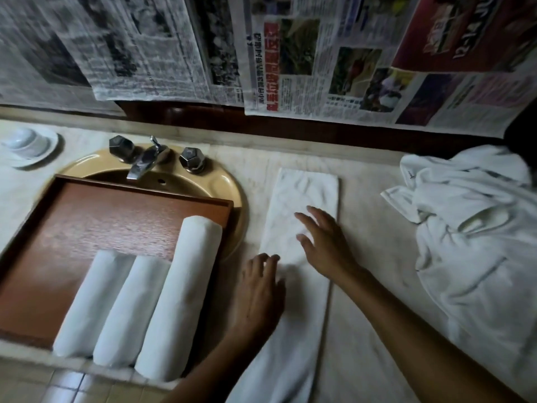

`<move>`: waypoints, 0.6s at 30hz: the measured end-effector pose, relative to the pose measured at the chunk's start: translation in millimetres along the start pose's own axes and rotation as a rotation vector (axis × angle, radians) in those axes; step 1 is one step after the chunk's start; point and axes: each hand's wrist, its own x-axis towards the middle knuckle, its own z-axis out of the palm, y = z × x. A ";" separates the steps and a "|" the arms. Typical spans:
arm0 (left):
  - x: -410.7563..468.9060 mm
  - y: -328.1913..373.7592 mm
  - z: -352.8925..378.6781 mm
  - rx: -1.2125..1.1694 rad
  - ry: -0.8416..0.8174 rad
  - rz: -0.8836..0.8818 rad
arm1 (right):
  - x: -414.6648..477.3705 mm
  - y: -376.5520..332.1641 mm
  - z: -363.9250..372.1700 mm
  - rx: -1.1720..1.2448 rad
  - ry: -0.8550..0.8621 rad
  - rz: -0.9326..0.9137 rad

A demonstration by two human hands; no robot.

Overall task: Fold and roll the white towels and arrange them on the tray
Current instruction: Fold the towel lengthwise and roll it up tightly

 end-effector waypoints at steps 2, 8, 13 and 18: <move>-4.1 -1.3 19.0 0.031 -0.073 0.129 | 14.4 -2.2 19.2 -0.132 -0.184 -0.074; -13.0 -20.3 36.8 0.102 -0.177 0.212 | 95.2 20.9 33.6 -0.340 -0.321 -0.005; -8.1 -19.7 35.2 0.095 -0.185 0.171 | 146.6 30.4 42.4 -0.352 -0.294 0.009; -7.6 -21.7 34.6 0.083 -0.206 0.154 | 102.7 11.0 41.7 -0.198 -0.164 0.010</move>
